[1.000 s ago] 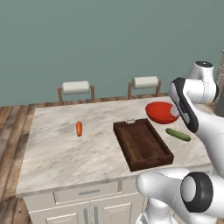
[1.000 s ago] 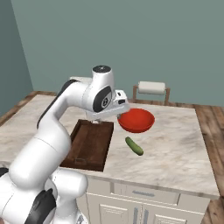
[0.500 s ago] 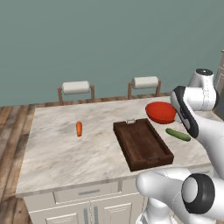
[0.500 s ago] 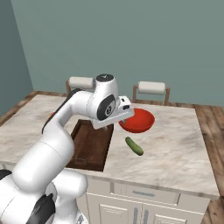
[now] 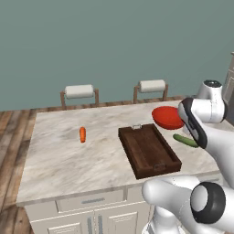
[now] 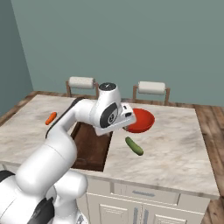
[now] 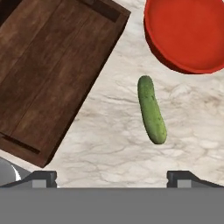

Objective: Place the two vegetables and bowl onto the tray for setting up a vegetable dip station.

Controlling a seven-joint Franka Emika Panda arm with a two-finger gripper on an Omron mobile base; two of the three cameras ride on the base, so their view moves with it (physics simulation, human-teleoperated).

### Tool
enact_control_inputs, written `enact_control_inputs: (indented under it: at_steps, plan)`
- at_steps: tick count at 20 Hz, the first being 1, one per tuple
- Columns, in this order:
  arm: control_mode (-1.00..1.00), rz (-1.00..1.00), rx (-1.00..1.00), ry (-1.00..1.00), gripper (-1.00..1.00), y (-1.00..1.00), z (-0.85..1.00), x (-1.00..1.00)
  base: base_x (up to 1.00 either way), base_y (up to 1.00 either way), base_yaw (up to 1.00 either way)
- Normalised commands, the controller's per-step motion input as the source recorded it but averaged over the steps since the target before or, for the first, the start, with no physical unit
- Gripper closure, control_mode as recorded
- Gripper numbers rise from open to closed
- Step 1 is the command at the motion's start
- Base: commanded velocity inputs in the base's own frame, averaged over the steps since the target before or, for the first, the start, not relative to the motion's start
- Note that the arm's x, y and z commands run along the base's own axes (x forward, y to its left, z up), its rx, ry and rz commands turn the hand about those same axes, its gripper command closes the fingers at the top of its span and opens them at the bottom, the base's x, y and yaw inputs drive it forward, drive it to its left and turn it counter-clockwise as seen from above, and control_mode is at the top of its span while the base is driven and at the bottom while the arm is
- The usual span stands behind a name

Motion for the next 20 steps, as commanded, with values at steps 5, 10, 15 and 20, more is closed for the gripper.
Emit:
enact_control_inputs:
  at_steps: [5, 10, 15, 20]
  plan:
    - [-1.0, 0.0, 0.0, 0.0, -1.0, -0.17, -0.29, 0.0, 0.0, 0.0, 0.0]
    - [-1.0, 0.0, 0.0, 0.01, -1.0, -0.13, -0.27, 0.09, 0.0, 0.0, 0.0]
    - [-1.0, 0.0, 0.0, 0.0, -1.0, -0.18, -0.27, 0.08, 0.0, 0.0, 0.0]
    - [-1.0, 0.0, 0.0, 0.0, -1.0, -0.2, -0.3, 0.11, 0.0, 0.0, 0.0]
